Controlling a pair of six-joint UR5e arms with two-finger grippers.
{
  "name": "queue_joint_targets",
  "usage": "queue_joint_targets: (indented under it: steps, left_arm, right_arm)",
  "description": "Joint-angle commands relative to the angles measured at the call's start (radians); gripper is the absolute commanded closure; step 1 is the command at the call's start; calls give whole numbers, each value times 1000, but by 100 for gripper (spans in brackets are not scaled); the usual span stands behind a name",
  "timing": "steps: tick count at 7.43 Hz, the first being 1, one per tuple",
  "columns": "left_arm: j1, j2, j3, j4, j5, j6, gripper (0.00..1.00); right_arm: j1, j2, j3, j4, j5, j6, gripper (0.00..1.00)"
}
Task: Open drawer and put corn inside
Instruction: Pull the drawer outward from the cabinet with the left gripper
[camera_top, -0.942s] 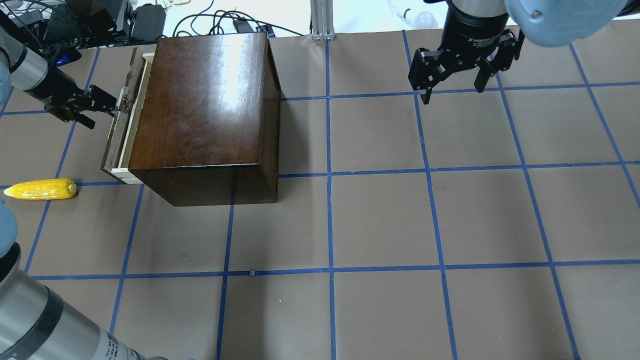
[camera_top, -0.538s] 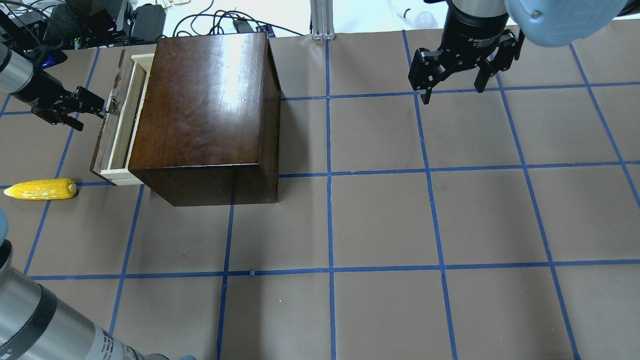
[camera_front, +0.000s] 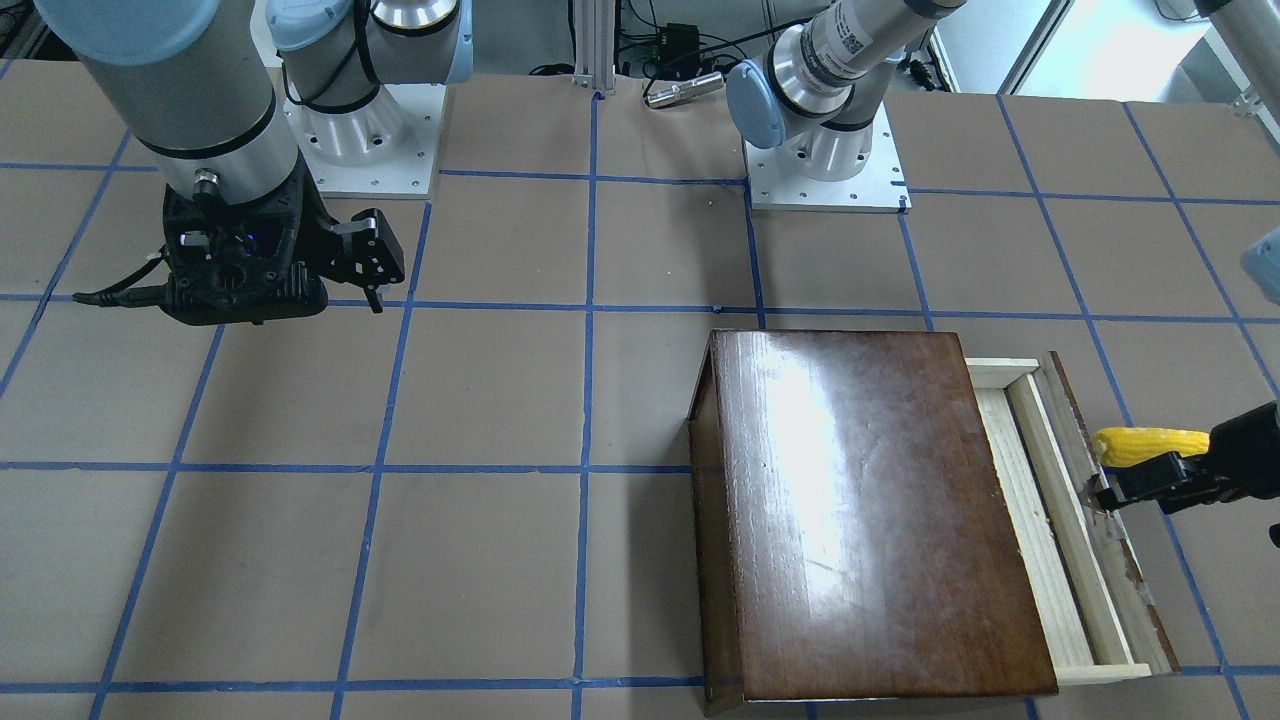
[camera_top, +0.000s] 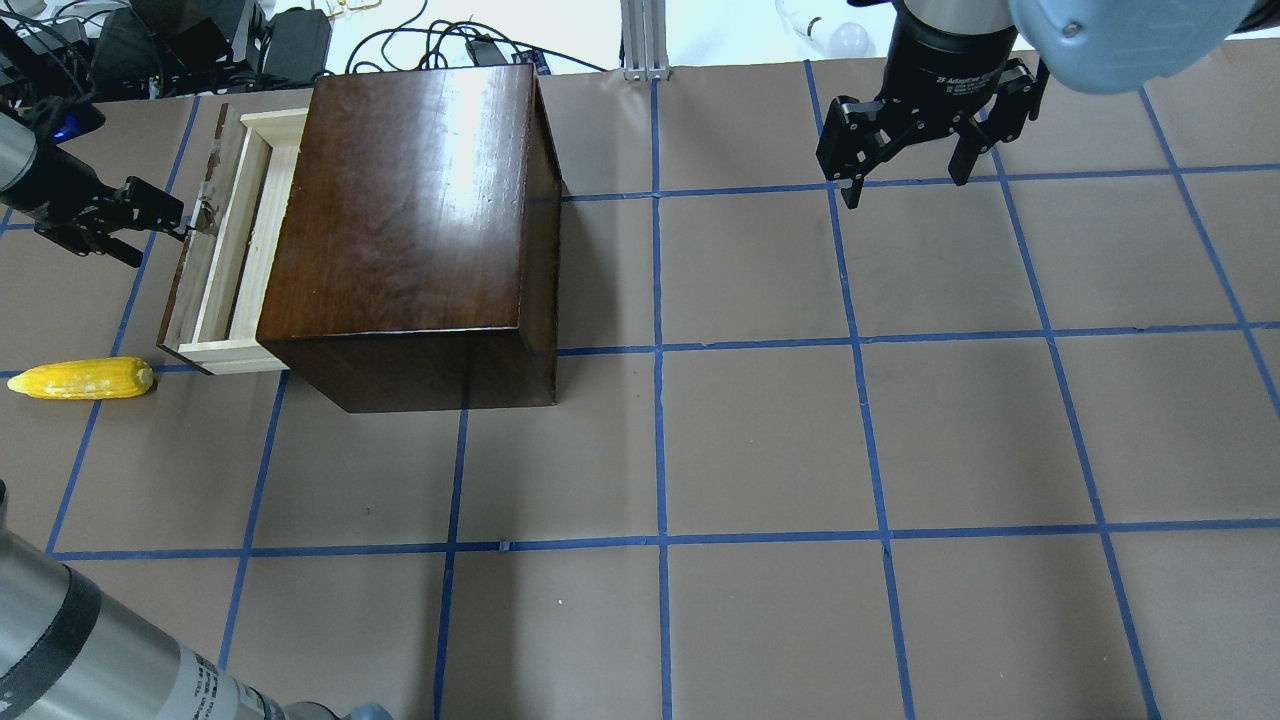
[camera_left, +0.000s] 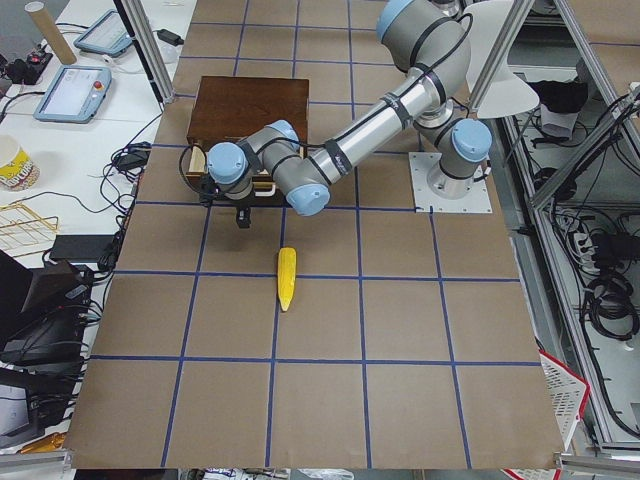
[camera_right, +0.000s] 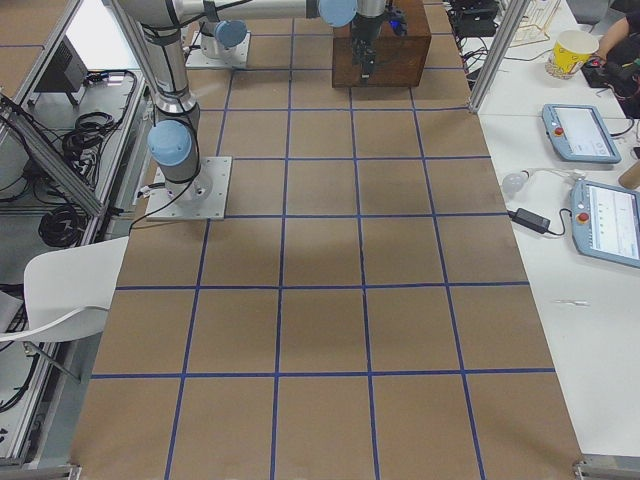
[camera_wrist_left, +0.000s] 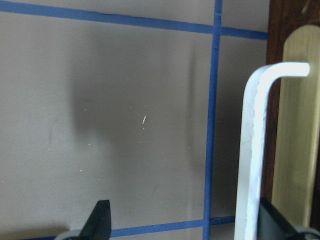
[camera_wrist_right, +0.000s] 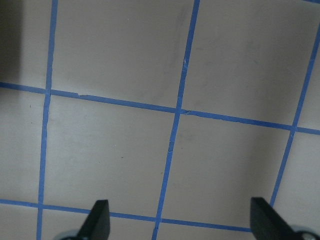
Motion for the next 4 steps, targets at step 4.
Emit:
queue_joint_targets:
  steps: [4]
  left_arm:
    - [39,14,30,-15,22,12,0]
  right_arm:
    - [0,0,0,0,0,1,0]
